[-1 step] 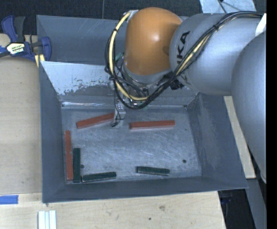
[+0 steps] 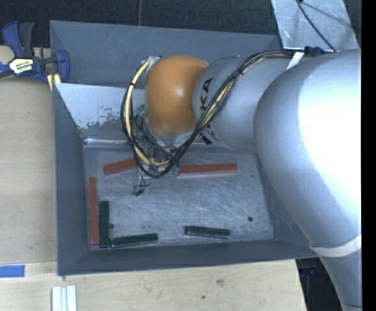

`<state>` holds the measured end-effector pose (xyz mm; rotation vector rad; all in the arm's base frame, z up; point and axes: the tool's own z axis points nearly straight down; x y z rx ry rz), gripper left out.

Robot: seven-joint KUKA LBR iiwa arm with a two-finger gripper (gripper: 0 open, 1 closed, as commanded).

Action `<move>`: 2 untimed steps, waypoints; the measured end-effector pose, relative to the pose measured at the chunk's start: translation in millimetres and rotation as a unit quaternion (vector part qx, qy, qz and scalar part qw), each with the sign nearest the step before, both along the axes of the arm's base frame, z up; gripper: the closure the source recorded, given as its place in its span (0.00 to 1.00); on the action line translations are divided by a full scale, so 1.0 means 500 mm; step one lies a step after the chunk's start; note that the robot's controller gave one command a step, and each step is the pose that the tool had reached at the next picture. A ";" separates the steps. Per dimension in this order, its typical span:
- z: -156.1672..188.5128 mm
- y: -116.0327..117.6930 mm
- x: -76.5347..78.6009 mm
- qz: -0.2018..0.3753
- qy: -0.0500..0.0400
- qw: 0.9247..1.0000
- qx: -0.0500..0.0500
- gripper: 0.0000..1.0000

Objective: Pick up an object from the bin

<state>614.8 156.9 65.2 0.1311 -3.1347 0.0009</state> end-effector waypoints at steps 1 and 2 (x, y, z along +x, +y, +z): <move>0.012 0.000 0.005 -0.001 -0.004 1.000 0.001 1.00; 0.300 -0.069 -0.038 0.015 -0.008 1.000 0.001 1.00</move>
Offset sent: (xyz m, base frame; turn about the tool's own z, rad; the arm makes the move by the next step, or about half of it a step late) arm 0.0000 0.0000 0.0000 0.0000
